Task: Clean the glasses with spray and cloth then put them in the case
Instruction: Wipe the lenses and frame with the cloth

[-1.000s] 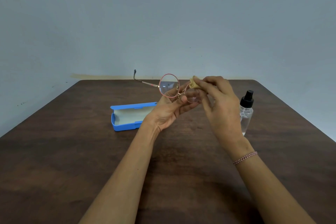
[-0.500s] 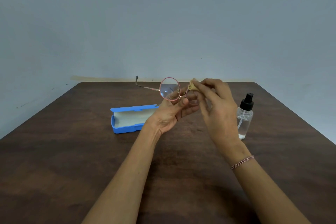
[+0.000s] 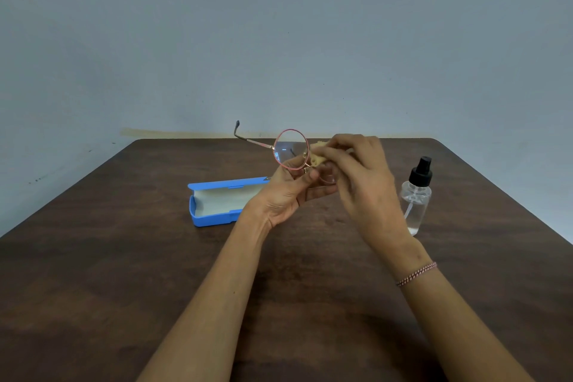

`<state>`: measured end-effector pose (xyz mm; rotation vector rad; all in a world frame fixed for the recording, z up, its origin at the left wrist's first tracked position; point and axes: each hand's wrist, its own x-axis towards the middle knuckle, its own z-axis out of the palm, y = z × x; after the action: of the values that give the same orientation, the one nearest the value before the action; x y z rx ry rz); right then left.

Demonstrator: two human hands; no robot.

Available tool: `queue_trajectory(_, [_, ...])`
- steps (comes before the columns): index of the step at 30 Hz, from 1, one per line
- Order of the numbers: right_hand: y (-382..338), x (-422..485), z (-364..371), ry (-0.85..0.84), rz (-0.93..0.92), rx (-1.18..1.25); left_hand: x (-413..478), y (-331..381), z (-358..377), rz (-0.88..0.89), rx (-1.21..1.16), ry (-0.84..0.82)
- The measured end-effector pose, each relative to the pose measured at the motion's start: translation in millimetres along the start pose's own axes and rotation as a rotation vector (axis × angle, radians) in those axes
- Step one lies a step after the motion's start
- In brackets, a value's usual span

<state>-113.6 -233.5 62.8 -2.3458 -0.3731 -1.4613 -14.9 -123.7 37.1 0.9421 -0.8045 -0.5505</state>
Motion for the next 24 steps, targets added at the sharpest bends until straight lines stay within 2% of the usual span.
queue_trajectory(2, [-2, 0, 1, -0.032, -0.023, 0.001, 0, 0, -2, 0.01, 0.007, 0.009])
queue_trajectory(7, [9, 4, -2, 0.018, 0.124, -0.05, -1, 1, 0, 0.006, 0.052, -0.022])
queue_trajectory(12, [-2, 0, 2, -0.075, 0.004, 0.027, 0, 2, -3, 0.02, 0.068, -0.005])
queue_trajectory(18, [2, -1, 0, 0.034, 0.079, 0.013, 2, 1, -2, 0.023, 0.064, -0.014])
queue_trajectory(24, [-14, -4, 5, 0.044, -0.062, 0.12, 3, -1, 0, 0.001, 0.1, 0.043])
